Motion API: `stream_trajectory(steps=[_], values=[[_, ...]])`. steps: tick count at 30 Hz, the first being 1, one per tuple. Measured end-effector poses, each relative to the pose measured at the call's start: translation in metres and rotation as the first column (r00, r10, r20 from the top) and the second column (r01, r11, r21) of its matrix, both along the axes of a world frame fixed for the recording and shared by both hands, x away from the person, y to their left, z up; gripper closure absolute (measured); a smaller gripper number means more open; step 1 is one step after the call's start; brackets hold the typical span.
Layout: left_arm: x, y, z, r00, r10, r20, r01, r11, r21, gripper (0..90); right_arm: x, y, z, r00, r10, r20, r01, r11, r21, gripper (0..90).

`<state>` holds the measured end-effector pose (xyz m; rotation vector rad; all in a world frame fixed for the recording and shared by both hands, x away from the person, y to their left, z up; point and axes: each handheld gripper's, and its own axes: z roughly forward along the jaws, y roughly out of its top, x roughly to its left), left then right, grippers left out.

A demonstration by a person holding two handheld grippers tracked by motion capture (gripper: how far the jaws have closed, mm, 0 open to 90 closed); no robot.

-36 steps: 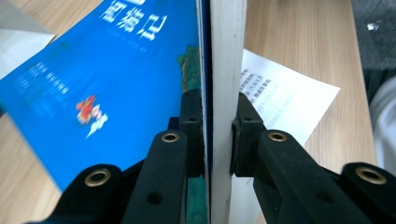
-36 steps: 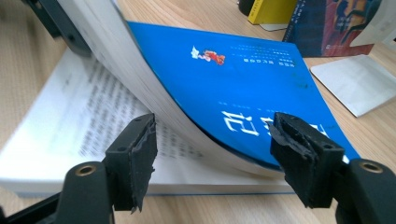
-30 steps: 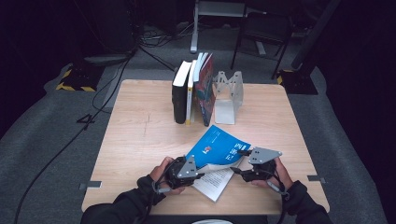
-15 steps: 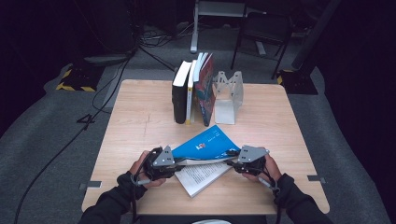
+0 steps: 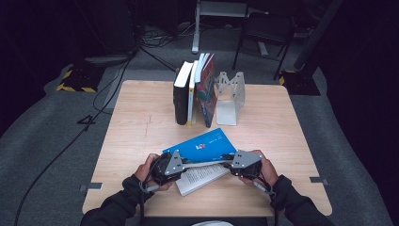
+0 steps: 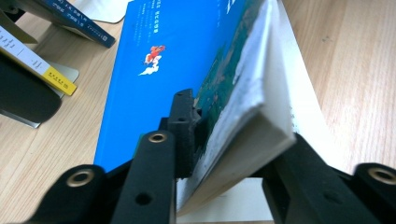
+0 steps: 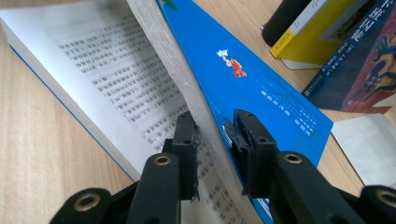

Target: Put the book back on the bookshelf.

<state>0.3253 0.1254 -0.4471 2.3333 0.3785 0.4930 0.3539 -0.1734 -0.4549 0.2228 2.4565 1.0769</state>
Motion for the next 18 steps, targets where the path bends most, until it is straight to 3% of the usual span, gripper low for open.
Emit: stream_trajectory(steps=[1, 2, 3, 4, 6, 8, 10, 12, 15, 18], values=[[0.001, 0.005, -0.004, 0.9994, -0.012, -0.032, 0.012, 0.9999, -0.007, 74.5, 0.0, 0.0, 0.0, 0.9998, 0.01, -0.016, -0.01, 1.0, 0.009, 67.2], [0.001, 0.005, -0.004, 0.9994, -0.012, -0.032, 0.012, 0.9999, -0.007, 75.0, 0.0, 0.0, 0.0, 0.9998, 0.01, -0.016, -0.01, 1.0, 0.009, 67.2], [0.003, 0.012, -0.006, 0.9985, -0.015, -0.052, 0.014, 0.9998, -0.016, 75.0, 0.003, -0.004, 0.0, 0.9982, 0.037, -0.048, -0.035, 0.999, 0.039, 60.1], [0.004, 0.017, -0.006, 0.9981, -0.018, -0.058, 0.016, 0.9995, -0.027, 75.1, 0.01, -0.008, -0.004, 0.9989, 0.016, -0.045, -0.015, 1.0, 0.014, 50.8], [0.008, 0.029, -0.006, 0.9965, -0.016, -0.082, 0.011, 0.9985, -0.053, 74.7, 0.021, -0.017, -0.01, 0.9977, -0.014, -0.067, 0.015, 1.0, 0.025, 49.6], [0.012, 0.041, -0.008, 0.9945, -0.013, -0.104, 0.005, 0.9968, -0.079, 74.0, 0.029, -0.023, -0.013, 0.9983, -0.018, -0.055, 0.019, 1.0, 0.005, 54.9], [0.014, 0.048, -0.009, 0.9922, -0.003, -0.125, -0.01, 0.9948, -0.102, 73.0, 0.032, -0.025, -0.013, 0.9983, 0.015, -0.057, -0.012, 0.999, 0.048, 62.5], [0.015, 0.053, -0.008, 0.9911, 0.009, -0.133, -0.024, 0.9934, -0.112, 71.8, 0.03, -0.024, -0.01, 0.9989, 0.039, -0.025, -0.038, 0.998, 0.051, 65.8], [0.015, 0.056, -0.009, 0.9901, 0.021, -0.138, -0.036, 0.9937, -0.106, 70.2, 0.028, -0.023, -0.008, 0.9983, 0.057, -0.014, -0.056, 0.997, 0.053, 67.3], [0.016, 0.061, -0.008, 0.99, 0.049, -0.132, -0.062, 0.9931, -0.099, 67.0, 0.022, -0.019, -0.007, 0.996, 0.088, 0.016, -0.088, 0.996, 0.018, 71.1]])
